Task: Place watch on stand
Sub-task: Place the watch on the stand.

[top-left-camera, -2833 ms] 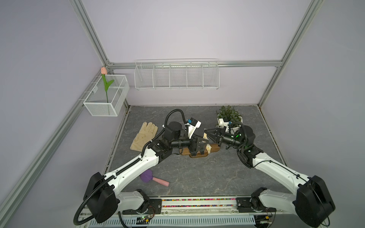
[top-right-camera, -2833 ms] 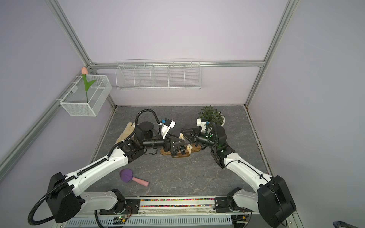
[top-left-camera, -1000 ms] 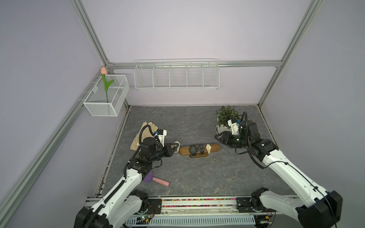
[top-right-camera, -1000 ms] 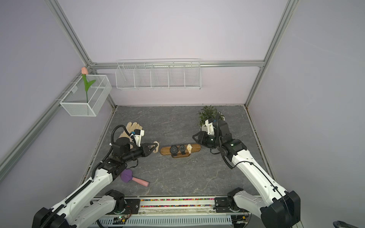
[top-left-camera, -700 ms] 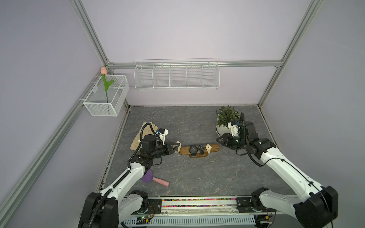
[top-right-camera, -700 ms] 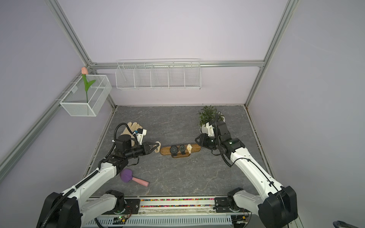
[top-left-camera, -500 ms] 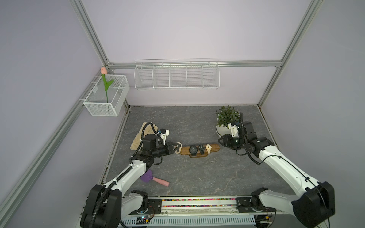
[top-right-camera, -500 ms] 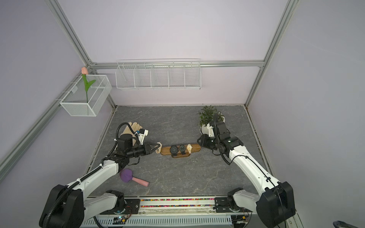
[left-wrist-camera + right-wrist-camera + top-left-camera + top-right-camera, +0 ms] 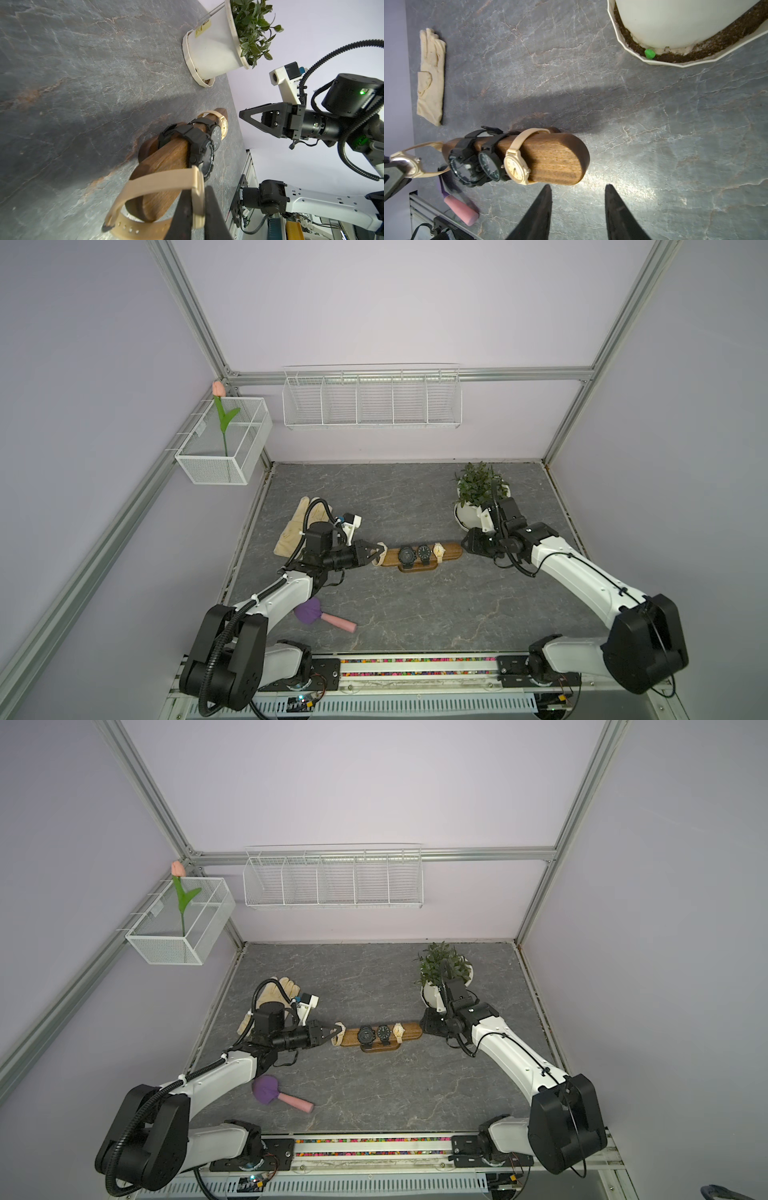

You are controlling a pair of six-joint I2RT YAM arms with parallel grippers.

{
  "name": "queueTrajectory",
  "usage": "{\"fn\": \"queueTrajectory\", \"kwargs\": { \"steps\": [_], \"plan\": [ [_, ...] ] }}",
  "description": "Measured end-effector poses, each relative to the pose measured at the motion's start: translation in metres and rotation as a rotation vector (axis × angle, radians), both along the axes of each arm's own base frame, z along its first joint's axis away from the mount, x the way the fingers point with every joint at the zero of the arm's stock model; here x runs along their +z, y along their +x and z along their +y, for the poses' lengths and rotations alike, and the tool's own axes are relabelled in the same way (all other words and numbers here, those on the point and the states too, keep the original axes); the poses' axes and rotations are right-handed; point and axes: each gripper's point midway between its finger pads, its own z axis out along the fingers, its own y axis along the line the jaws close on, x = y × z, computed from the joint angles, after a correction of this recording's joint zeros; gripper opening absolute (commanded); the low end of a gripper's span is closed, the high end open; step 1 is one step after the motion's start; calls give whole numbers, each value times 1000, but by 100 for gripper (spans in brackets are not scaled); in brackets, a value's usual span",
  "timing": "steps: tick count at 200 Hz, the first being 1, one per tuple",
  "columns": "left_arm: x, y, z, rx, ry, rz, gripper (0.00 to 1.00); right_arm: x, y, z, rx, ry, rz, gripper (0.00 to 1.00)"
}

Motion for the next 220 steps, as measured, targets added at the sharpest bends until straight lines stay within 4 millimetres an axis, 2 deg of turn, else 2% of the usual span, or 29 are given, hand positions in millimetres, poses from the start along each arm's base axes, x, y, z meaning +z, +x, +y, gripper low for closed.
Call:
{"fn": "queueTrajectory", "kwargs": {
  "steps": [53,107,154,220],
  "plan": [
    [-16,0,0,-4,9,37,0,-12,2,-2,7,-35,21,44],
    [-19,2,-4,-15,-12,47,0,-23,3,-3,8,-52,47,44],
    [-17,2,-9,-24,-31,43,0,-24,4,-2,8,-51,46,45],
    [-23,-2,-19,-50,-34,61,0,-24,4,-2,8,-51,46,45]
  ]
}}
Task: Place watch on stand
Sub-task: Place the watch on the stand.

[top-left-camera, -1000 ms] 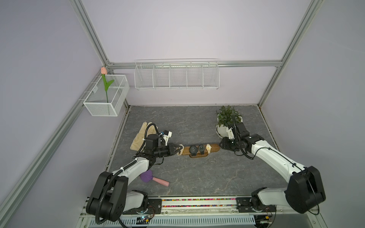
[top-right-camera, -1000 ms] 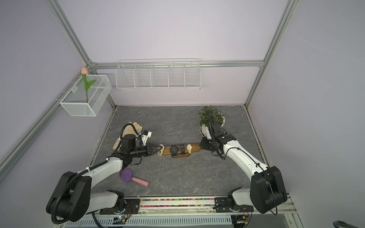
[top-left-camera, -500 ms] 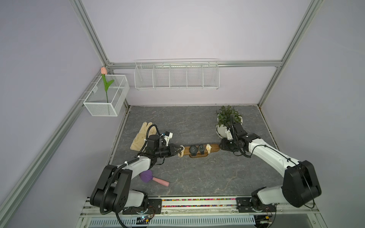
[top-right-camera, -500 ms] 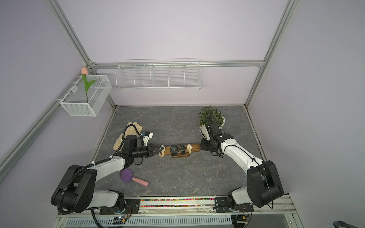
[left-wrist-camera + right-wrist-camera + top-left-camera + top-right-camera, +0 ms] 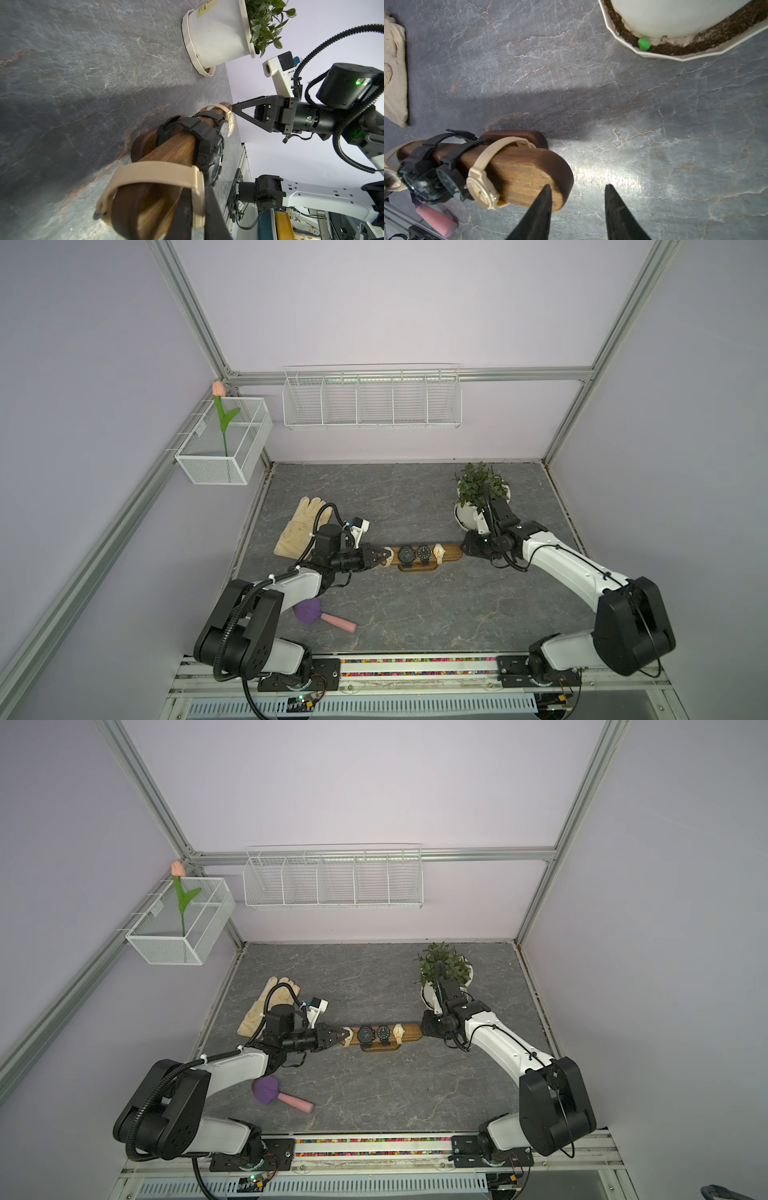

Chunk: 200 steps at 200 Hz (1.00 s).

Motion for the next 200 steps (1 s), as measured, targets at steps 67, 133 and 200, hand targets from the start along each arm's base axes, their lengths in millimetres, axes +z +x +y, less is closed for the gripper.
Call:
{"fn": "queueTrajectory", "kwargs": {
  "steps": [67,133,200],
  "plan": [
    [-2,7,-3,4,-3,10,0,0,0,0,1,0,0,45],
    [-1,10,-4,3,-4,6,6,0,0,0,1,0,0,45],
    [0,11,-5,1,-6,6,29,0,0,0,0,0,0,45]
  ]
}}
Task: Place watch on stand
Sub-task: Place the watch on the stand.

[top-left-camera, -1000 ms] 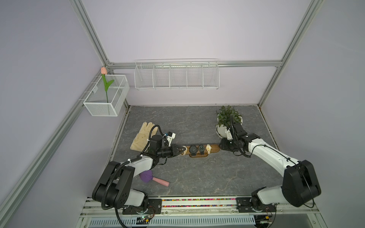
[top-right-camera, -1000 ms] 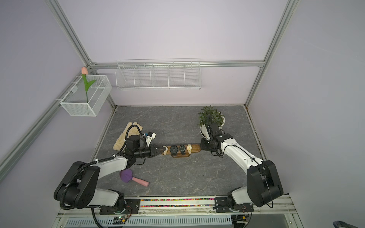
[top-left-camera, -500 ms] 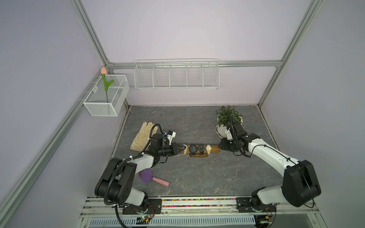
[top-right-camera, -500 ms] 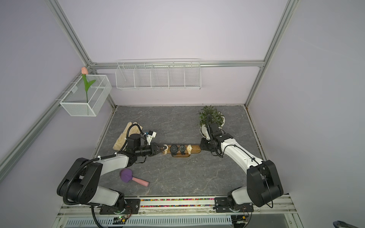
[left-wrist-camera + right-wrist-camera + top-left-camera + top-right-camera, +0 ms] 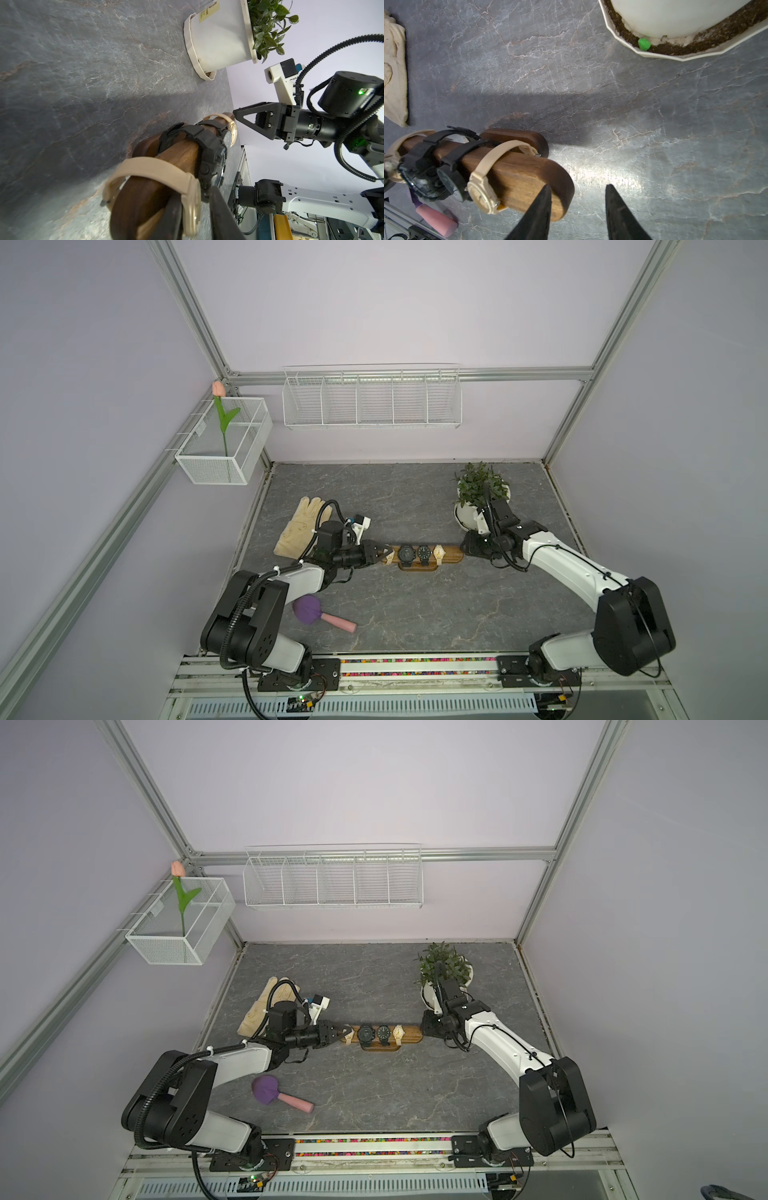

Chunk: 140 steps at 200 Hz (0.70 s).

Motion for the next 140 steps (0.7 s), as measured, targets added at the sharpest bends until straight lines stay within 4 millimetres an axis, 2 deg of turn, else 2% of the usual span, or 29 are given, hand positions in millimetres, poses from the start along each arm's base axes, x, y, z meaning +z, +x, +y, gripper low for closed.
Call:
{"fn": "queueTrajectory", "kwargs": {
  "steps": [53,69,113,140],
  "plan": [
    [2,2,-1,-2,-1,-2,33,0,0,0,0,0,0,46],
    [2,1,-2,-2,2,4,29,0,0,0,1,0,0,46],
    [2,0,-5,-15,13,9,9,0,0,0,1,0,0,46],
    [4,1,-6,-19,15,12,7,0,0,0,1,2,1,45]
  ]
}}
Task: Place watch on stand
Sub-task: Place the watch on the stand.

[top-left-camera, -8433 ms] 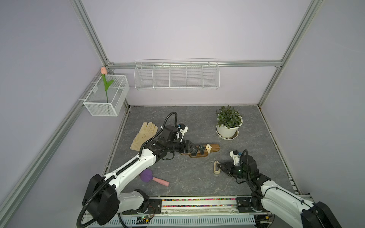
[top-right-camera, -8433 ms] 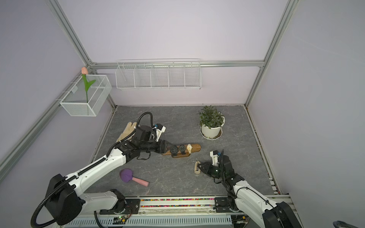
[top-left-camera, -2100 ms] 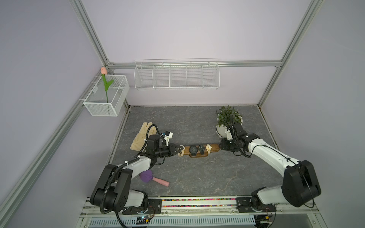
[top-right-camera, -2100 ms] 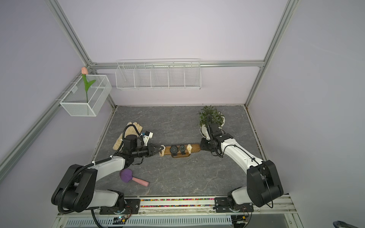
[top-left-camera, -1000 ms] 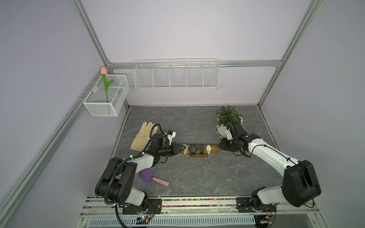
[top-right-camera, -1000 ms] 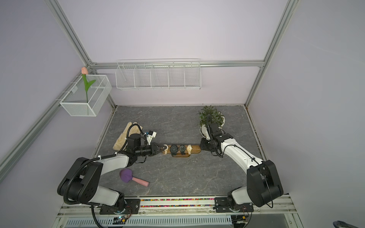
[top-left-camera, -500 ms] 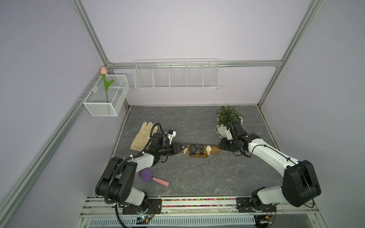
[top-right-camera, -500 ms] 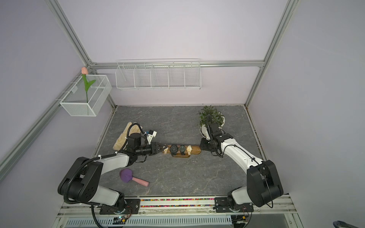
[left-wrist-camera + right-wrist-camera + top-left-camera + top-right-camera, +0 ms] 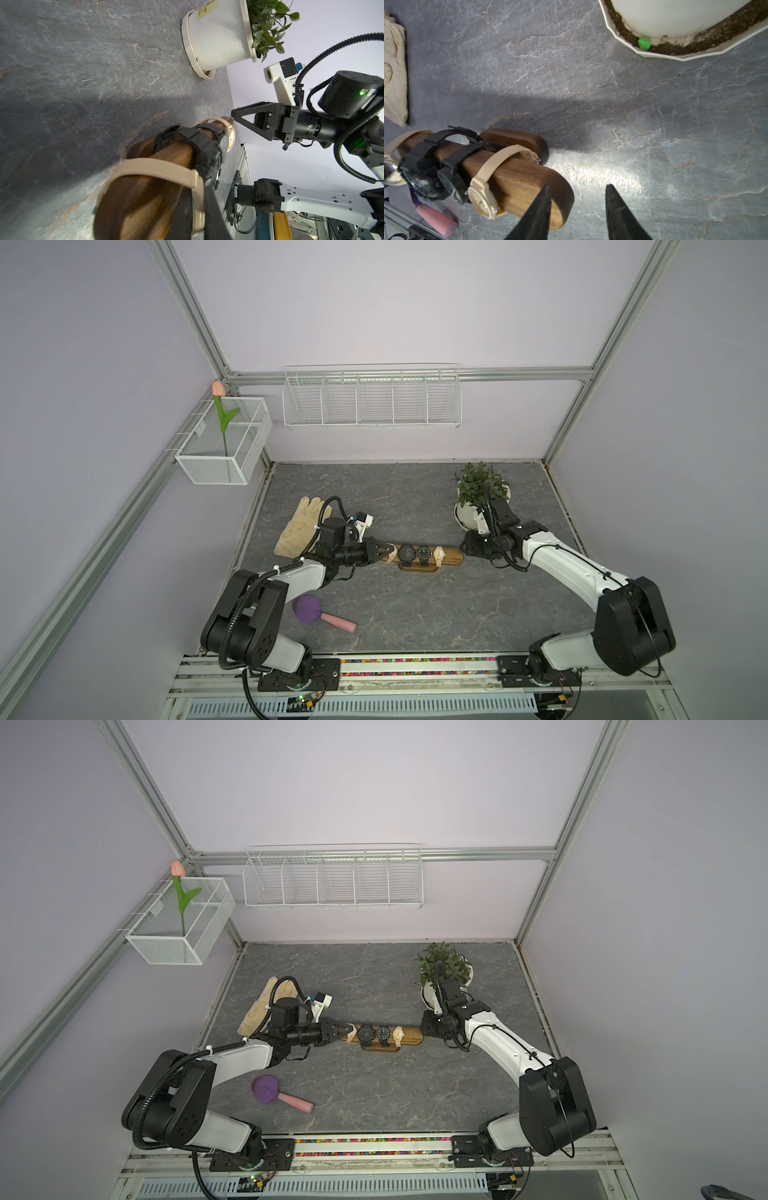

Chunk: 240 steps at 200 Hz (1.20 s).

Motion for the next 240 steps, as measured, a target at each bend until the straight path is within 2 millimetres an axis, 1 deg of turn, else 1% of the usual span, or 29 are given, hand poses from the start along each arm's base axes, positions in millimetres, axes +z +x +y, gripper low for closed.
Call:
{"fn": "queueTrajectory", "kwargs": {
  "steps": [46,75,162,170,183,201,240],
  "plan": [
    [-1,2,-2,-6,6,6,7,0,-1,2,8,11,5,45],
    [-9,3,-3,-11,11,26,6,0,-1,2,7,10,5,45],
    [-8,5,-6,-21,-2,9,6,0,-2,2,7,10,6,45],
    [-8,5,-6,-21,-2,9,8,0,-2,2,7,10,6,45],
    [-7,6,-6,-21,-1,7,18,0,-2,2,7,10,6,45],
    [-7,6,-6,-22,-3,11,27,0,-2,3,8,10,6,45],
    [-3,5,-7,-28,-4,-5,35,0,-2,2,8,9,8,45]
  ]
}}
